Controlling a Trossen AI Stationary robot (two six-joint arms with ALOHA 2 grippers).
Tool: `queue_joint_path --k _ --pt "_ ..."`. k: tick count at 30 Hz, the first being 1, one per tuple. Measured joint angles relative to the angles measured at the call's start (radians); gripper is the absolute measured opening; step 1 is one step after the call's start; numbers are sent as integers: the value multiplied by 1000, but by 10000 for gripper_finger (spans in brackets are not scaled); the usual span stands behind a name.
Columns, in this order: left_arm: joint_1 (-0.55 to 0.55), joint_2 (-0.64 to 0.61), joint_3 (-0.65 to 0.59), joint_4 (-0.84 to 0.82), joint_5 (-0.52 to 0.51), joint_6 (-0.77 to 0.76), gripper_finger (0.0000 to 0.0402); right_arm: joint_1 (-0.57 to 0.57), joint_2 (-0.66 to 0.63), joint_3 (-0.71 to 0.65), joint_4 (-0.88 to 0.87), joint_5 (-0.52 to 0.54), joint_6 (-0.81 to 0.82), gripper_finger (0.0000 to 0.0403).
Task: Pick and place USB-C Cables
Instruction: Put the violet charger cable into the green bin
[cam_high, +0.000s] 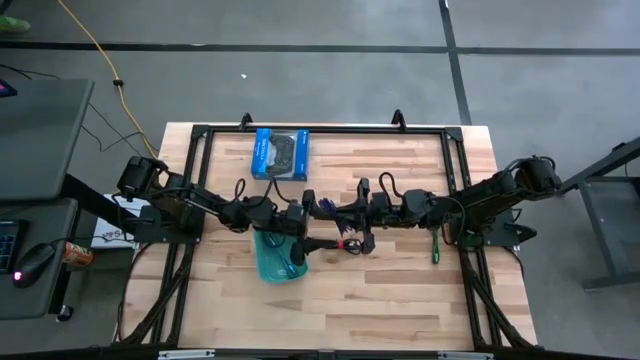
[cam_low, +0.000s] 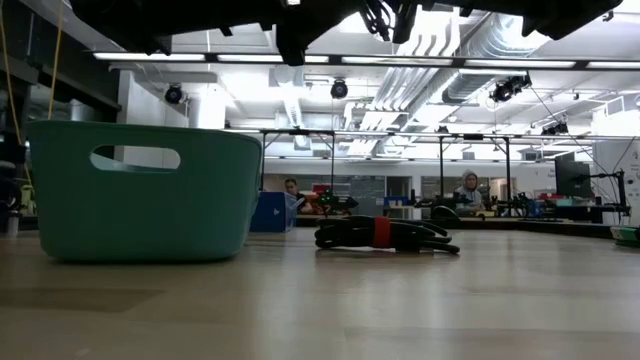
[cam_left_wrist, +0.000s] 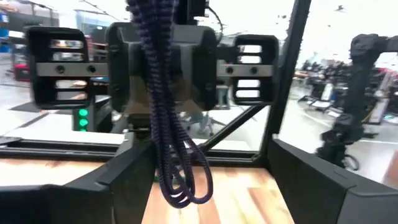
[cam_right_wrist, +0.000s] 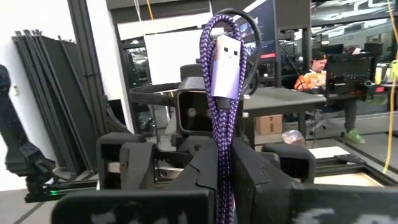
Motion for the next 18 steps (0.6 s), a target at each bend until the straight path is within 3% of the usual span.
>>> queue_joint_path --k 8,18 --pt "1 59 83 -25 -53 34 289 0 51 11 67 -15 25 3" --pt "2 111 124 -72 -4 41 289 0 77 49 19 -37 17 3"
